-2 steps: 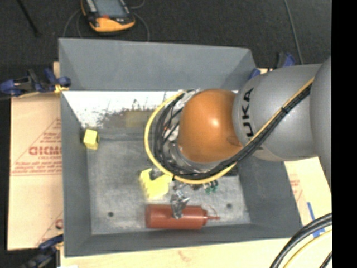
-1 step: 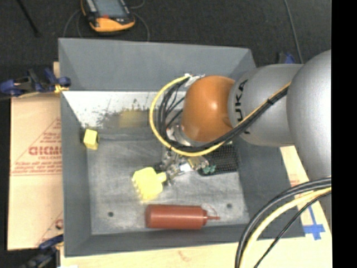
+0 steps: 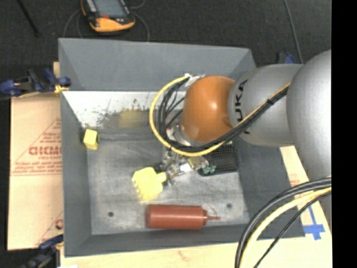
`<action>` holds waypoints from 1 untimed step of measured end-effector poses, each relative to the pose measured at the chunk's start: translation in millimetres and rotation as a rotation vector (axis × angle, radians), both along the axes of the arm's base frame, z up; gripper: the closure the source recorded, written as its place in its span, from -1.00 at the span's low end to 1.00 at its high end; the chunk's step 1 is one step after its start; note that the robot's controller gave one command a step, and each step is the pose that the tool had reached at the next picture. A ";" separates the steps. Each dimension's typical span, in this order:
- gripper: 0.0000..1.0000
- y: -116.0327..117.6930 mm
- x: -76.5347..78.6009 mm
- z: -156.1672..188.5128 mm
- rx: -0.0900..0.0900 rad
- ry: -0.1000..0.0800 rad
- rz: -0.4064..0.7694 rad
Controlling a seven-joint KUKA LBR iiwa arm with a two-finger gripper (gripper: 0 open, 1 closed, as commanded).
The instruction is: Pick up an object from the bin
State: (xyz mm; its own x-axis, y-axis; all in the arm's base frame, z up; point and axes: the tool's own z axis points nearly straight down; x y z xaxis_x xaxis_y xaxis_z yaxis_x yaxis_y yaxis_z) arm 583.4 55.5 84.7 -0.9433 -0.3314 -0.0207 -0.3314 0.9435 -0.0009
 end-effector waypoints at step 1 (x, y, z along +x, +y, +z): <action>1.00 -15.3 3.4 174.8 -0.005 0.007 -0.045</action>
Offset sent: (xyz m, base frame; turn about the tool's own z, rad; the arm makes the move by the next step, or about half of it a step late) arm 0.0000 0.0000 0.0000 0.0000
